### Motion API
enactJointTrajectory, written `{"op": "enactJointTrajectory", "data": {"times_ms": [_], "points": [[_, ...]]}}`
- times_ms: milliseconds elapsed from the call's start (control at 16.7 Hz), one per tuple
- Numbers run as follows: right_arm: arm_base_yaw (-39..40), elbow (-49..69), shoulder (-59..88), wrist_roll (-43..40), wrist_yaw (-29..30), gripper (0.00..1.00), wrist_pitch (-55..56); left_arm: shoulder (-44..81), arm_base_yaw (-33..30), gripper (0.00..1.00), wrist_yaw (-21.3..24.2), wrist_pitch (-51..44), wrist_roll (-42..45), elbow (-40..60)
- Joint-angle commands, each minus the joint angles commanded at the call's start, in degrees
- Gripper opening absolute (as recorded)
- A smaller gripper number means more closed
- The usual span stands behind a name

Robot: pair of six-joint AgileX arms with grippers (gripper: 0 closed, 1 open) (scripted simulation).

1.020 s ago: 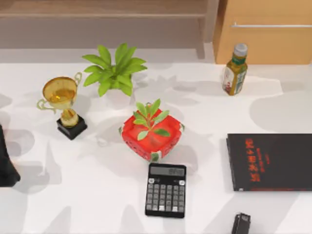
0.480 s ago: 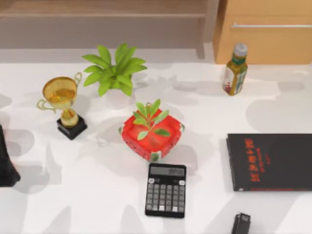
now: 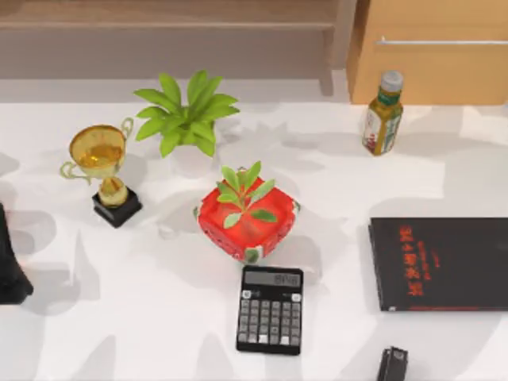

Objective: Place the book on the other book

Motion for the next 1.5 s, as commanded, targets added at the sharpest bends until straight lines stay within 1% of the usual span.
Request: {"op": "enactJointTrajectory", "data": {"times_ms": [360,540,660,780,1020,1140,1320,1500], "points": [[4.1,-12.9,-15.0,11.5,13.6,0.00,-3.7,0.0,0.0,1.00,0.0,0.0,0.0,0.0],[9.7,-18.2,-22.5,21.0,19.1,0.00,-5.3,0.0,0.0,1.00,0.0,0.0,0.0,0.0],[15.8,-23.5,-26.6,29.8,22.5,0.00,-5.7,0.0,0.0,1.00,0.0,0.0,0.0,0.0],[23.7,-30.4,-29.5,40.4,26.1,0.00,-5.9,0.0,0.0,1.00,0.0,0.0,0.0,0.0],[43.1,-47.1,-34.6,65.2,33.4,0.00,-6.8,0.0,0.0,1.00,0.0,0.0,0.0,0.0],[51.5,-54.7,-37.0,75.9,36.6,0.00,-8.0,0.0,0.0,1.00,0.0,0.0,0.0,0.0],[61.0,-63.5,-40.0,88.4,41.3,0.00,-10.2,0.0,0.0,1.00,0.0,0.0,0.0,0.0],[66.4,-68.5,-43.5,95.9,45.6,0.00,-11.2,0.0,0.0,1.00,0.0,0.0,0.0,0.0]]}}
